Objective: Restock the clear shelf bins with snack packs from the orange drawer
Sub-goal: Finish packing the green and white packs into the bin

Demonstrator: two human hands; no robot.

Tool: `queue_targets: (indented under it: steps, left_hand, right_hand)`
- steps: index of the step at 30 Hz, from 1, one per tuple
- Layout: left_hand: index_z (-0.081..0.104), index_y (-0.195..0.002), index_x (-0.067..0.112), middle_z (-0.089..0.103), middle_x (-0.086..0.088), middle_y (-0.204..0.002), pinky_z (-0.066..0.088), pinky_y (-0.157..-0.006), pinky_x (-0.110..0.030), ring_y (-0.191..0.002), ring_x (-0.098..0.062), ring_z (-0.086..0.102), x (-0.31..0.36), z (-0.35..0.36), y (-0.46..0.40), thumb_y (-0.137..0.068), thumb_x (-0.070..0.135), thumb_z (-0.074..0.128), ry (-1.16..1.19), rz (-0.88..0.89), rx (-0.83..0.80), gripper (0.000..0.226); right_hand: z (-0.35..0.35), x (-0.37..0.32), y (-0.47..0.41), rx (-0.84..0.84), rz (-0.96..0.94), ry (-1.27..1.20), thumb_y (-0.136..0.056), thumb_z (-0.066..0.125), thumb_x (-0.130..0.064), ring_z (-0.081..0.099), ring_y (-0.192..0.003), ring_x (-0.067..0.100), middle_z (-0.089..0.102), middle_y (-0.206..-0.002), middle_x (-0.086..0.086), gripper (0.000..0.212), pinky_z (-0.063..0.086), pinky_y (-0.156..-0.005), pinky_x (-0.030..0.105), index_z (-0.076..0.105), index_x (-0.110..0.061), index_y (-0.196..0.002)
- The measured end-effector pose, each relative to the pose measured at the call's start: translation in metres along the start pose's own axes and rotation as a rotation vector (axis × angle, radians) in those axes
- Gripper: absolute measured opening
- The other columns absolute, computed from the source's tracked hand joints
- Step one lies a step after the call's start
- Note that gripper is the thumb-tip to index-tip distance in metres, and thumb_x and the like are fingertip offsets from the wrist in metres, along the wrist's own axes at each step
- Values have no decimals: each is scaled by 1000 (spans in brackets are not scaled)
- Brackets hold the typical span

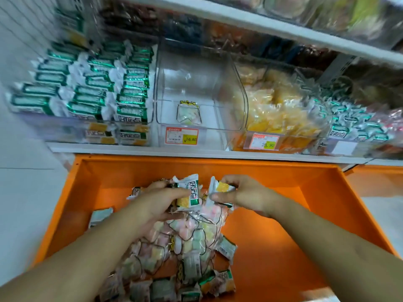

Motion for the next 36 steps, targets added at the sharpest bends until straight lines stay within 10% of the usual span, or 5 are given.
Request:
queue_targets:
  steps: [13,18,22,30,36]
  left_hand:
    - [77,-115,19,76,-14,-118,65,-78,-50,-111,-46,69,91,-87,129,-82,20,87,50,271,47,35]
    - [79,-107,13,80,-14,-103,62,-89,-56,-100,-34,77,99,-95,141,-90,16,77,88,311,48,17]
    - [79,-107,11,78,-19,-104,61,-91,-57,-103,-42,74,106,-94,135,-89,20,80,73,311,57,20]
    - [53,-148,26,59,-17,-146,38,-116,-66,-139,-46,50,109,-123,97,-35,69,98,99,382,194,129]
    - [71,-119,0,76,-20,-113,53,-103,-50,-98,-37,70,120,-115,108,-74,32,88,248,420,87,58]
  right_hand:
    - [56,-164,92,-41,-442,-438,-83,80,-20,61,-102,57,72,-122,20,47,44,-86,53,68,-15,-129]
    - [64,-199,107,25,-544,-275,-90,78,-9,70,-97,-2,57,-136,3,55,60,-84,29,68,-48,-127]
    - [63,-211,96,80,-576,-172,-80,78,-20,61,-88,37,61,-104,17,38,49,-74,56,69,-27,-116]
    - [56,-212,75,155,-531,-513,-91,76,-7,64,-73,26,78,-91,11,27,44,-63,31,61,-9,-113]
    - [75,-210,59,87,-476,-713,-73,82,-12,62,-91,42,58,-110,46,52,58,-93,65,59,8,-114]
Point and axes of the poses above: each hand's wrist, its own y-axis away from the middle knuckle, its own z-axis out of the palm, x = y × z, the point moved 3 cm from there along -y, towards the middle knuckle
